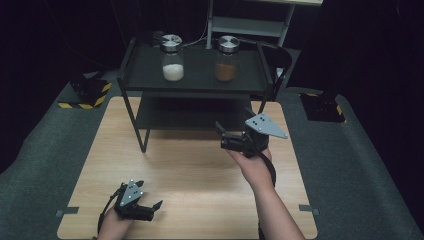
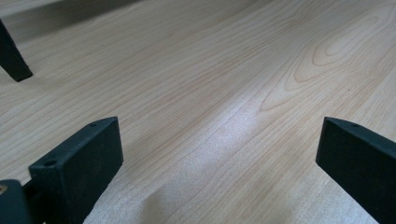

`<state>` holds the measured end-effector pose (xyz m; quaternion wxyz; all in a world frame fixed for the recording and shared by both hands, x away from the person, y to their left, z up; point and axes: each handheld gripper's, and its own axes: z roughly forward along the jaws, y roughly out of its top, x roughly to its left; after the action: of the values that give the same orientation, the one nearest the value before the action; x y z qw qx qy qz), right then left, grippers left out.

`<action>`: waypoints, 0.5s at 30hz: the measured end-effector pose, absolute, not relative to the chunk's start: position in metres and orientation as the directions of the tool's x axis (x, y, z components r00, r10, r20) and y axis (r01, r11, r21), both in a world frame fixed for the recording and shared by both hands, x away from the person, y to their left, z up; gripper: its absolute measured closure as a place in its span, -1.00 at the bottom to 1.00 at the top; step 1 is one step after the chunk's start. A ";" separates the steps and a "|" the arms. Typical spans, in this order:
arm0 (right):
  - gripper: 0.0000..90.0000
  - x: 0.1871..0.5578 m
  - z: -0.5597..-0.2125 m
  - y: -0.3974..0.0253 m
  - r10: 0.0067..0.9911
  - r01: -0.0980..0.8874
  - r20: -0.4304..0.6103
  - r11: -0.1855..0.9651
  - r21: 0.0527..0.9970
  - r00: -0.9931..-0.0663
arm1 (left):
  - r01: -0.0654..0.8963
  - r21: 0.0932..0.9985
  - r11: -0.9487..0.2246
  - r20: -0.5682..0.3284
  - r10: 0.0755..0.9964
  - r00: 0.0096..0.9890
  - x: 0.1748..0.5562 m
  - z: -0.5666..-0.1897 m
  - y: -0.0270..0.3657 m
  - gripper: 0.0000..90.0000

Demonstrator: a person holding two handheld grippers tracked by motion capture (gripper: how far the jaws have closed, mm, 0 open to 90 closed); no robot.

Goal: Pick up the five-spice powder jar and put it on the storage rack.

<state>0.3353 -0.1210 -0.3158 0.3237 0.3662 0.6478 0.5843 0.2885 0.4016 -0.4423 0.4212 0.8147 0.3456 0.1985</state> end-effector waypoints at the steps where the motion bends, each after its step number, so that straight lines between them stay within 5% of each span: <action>1: -1.00 0.334 -0.319 -0.122 0.853 0.102 0.010 0.051 0.994 -0.523 | 0.394 0.824 -0.408 0.035 0.730 0.683 0.288 -0.442 0.402 -0.98; 15: -1.00 0.319 -0.357 -0.130 0.848 0.160 0.023 0.073 0.984 -0.530 | 0.396 0.824 -0.405 0.032 0.731 0.681 0.289 -0.442 0.403 -0.98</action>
<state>0.3193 -0.1297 -0.3569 0.3037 0.3778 0.6665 0.5663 0.2891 0.4032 -0.4422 0.4213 0.8143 0.3462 0.1987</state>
